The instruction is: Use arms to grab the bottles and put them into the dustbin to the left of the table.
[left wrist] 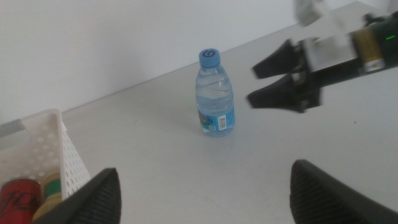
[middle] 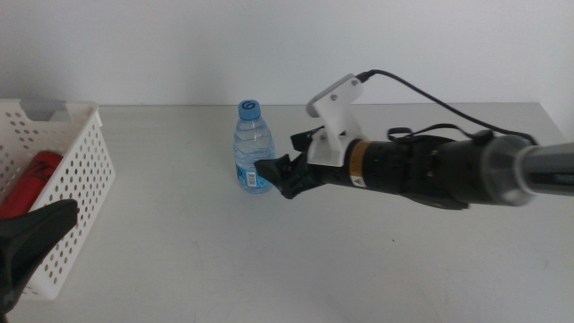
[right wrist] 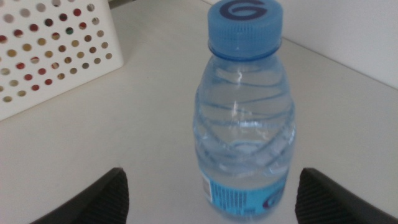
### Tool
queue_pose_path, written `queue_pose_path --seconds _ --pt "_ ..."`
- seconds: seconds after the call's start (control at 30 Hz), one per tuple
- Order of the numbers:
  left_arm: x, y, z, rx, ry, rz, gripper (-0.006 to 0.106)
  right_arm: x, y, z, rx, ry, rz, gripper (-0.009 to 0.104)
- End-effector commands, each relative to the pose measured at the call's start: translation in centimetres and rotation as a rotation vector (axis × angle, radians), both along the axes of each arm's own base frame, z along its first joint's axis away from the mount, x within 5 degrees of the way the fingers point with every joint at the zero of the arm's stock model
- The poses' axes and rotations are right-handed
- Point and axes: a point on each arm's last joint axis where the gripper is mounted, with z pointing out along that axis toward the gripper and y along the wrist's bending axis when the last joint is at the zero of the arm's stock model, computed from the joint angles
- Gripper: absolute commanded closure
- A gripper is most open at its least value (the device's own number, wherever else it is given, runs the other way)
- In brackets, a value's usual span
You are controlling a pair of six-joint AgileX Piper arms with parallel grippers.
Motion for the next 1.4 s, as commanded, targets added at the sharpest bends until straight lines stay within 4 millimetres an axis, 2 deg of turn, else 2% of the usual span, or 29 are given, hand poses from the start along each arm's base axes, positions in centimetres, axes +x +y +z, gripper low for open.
queue_pose_path --seconds 0.0,0.13,0.3,0.43,0.5,0.63,0.8,0.93,1.37 --pt "0.2 -0.1 1.4 -0.052 -0.076 0.007 0.008 -2.7 -2.4 5.6 0.084 -0.071 -0.023 0.013" --pt "0.2 -0.1 1.4 -0.052 -0.076 0.007 0.008 -7.5 -5.2 7.1 0.064 -0.071 -0.032 0.016" --pt "0.2 -0.1 1.4 -0.052 -0.076 0.007 0.008 -12.5 -7.8 10.3 0.165 -0.096 -0.049 0.016" --pt "0.2 -0.1 1.4 -0.052 -0.076 0.007 0.008 -15.6 -9.7 11.9 0.187 -0.18 -0.067 0.016" --pt "0.2 -0.1 1.4 -0.052 -0.076 0.007 0.008 -17.0 -10.9 13.1 0.229 -0.215 -0.132 0.016" --pt "0.2 -0.1 1.4 -0.052 -0.076 0.007 0.008 -19.0 -13.2 14.4 0.169 -0.224 -0.297 0.016" --pt "0.2 -0.1 1.4 -0.052 -0.076 0.007 0.008 -21.0 -14.8 14.4 0.024 -0.2 -0.317 0.016" --pt "0.2 -0.1 1.4 -0.052 -0.076 0.007 0.008 -21.8 -15.2 15.0 0.026 -0.24 -0.306 0.017" --pt "0.5 0.0 1.4 -0.062 -0.101 0.026 0.008 -21.8 -15.2 15.0 0.03 -0.236 -0.308 0.019"
